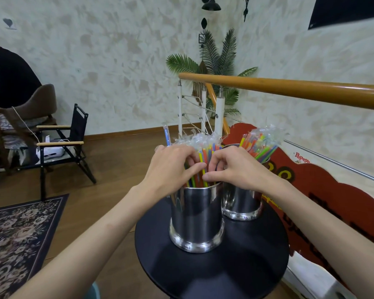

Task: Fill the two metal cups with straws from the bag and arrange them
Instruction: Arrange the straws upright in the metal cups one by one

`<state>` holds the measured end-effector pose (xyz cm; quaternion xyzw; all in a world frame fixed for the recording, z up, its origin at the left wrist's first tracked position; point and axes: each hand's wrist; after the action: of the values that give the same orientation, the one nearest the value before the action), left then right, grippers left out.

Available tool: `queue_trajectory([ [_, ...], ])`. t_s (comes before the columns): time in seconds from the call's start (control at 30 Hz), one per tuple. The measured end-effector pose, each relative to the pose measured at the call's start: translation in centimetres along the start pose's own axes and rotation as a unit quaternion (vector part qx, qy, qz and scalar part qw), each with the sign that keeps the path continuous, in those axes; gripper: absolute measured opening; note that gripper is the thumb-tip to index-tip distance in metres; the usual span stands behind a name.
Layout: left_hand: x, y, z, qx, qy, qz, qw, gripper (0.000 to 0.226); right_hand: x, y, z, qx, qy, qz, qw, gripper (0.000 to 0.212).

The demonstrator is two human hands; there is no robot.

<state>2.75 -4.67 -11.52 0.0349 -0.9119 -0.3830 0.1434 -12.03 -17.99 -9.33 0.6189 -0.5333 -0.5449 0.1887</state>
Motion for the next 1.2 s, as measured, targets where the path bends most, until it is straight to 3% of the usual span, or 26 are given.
queue_trajectory([
  [0.47, -0.3, -0.1, 0.7, 0.012, 0.005, 0.052, 0.999, 0.026, 0.1, -0.2, 0.6, 0.082, -0.011, -0.041, 0.996, 0.030],
  [0.67, -0.1, -0.2, 0.8, 0.016, -0.013, 0.025, 0.999, 0.010, 0.7, -0.2, 0.9, 0.158, -0.007, 0.016, 0.987, 0.039],
  [0.87, -0.1, -0.5, 0.7, 0.012, -0.010, 0.000, 1.000, 0.036, 1.0, -1.2, 0.9, 0.147, -0.045, -0.007, 0.988, 0.047],
  [1.2, 0.2, -0.6, 0.6, 0.001, 0.021, -0.003, 1.000, 0.017, 0.8, -1.9, 0.5, 0.120, -0.063, -0.015, 0.991, 0.029],
])
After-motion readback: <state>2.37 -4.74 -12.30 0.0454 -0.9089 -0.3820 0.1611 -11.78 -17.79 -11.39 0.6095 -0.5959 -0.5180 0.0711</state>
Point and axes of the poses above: each hand's wrist, its own z-axis away from the middle knuckle, its own y-axis out of the back of the hand, x = y × z, and after that the axes turned 2 degrees about x, right-handed
